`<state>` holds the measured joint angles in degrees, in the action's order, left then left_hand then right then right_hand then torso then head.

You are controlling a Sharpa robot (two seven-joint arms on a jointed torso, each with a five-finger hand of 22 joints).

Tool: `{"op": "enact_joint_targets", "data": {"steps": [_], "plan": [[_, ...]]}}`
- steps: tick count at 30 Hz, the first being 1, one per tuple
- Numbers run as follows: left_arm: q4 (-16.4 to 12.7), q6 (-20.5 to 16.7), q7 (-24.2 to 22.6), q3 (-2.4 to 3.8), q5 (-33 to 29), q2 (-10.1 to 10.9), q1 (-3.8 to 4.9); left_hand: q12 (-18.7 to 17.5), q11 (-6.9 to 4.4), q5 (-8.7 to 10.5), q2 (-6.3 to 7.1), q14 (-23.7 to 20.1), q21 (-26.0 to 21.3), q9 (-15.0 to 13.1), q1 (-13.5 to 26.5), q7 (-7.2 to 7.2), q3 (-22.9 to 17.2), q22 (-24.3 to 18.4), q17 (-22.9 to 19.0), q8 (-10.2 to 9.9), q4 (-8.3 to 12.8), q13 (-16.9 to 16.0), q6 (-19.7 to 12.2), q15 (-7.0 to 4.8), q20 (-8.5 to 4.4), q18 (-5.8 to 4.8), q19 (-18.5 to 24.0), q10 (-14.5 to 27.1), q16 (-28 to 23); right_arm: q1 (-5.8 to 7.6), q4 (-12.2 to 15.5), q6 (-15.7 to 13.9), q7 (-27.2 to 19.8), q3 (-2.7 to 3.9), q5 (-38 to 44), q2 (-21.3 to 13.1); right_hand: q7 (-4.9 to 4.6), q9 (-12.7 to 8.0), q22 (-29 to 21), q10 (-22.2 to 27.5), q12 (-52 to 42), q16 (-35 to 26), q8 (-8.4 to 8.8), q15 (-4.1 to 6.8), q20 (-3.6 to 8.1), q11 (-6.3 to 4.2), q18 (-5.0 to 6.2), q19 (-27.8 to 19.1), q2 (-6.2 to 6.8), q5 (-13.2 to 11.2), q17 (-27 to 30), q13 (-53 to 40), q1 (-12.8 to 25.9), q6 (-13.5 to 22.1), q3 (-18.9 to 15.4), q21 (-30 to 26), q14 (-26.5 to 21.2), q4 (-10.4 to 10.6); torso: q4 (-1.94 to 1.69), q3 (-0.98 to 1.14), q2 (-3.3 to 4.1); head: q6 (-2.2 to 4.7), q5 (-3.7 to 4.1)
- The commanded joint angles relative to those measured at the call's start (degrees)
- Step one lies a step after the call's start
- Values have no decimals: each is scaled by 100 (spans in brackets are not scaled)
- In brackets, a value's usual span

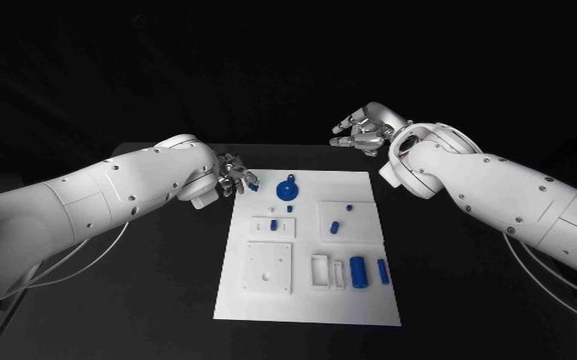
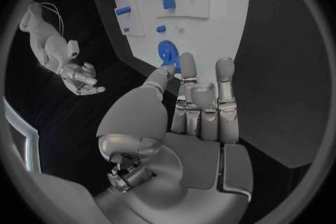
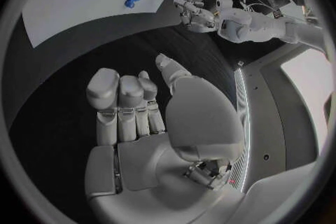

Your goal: Assemble the parts on the task board

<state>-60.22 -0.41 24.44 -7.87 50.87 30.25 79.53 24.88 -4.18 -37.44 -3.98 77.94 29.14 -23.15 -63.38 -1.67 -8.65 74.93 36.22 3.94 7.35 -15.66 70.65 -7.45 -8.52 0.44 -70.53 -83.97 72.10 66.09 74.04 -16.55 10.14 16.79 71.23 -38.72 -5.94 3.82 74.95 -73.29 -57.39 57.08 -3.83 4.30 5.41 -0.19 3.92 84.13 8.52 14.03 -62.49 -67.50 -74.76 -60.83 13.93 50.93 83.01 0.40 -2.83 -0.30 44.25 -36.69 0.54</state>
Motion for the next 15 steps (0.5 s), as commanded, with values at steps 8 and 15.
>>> {"op": "enact_joint_targets", "data": {"steps": [8,15], "plan": [[-749,-427,365,-136,220,310,-11,-15,-31,-121,-26,106,35,-2331,12,255,-510,110,119,14,472,-11,299,-9,-15,47,-46,-215,-51,-37,-45,14,-44,3,-27,9,-11,-5,649,12,9,-31,25,-20,-29,5,78,173,-15,27,2,12,17,35,-24,-20,12,18,-51,-13,-100,-111,-23],[-1030,-569,386,-275,307,413,-75,-3,-35,-148,-25,131,47,-2328,28,260,-521,110,159,14,481,-13,310,-14,-19,51,-59,-225,-66,-67,-47,16,-44,3,-31,15,-11,-5,649,12,9,-31,25,-20,-29,5,78,173,-15,27,2,12,17,35,-24,-20,12,18,-66,-13,-135,-162,-22]]}}
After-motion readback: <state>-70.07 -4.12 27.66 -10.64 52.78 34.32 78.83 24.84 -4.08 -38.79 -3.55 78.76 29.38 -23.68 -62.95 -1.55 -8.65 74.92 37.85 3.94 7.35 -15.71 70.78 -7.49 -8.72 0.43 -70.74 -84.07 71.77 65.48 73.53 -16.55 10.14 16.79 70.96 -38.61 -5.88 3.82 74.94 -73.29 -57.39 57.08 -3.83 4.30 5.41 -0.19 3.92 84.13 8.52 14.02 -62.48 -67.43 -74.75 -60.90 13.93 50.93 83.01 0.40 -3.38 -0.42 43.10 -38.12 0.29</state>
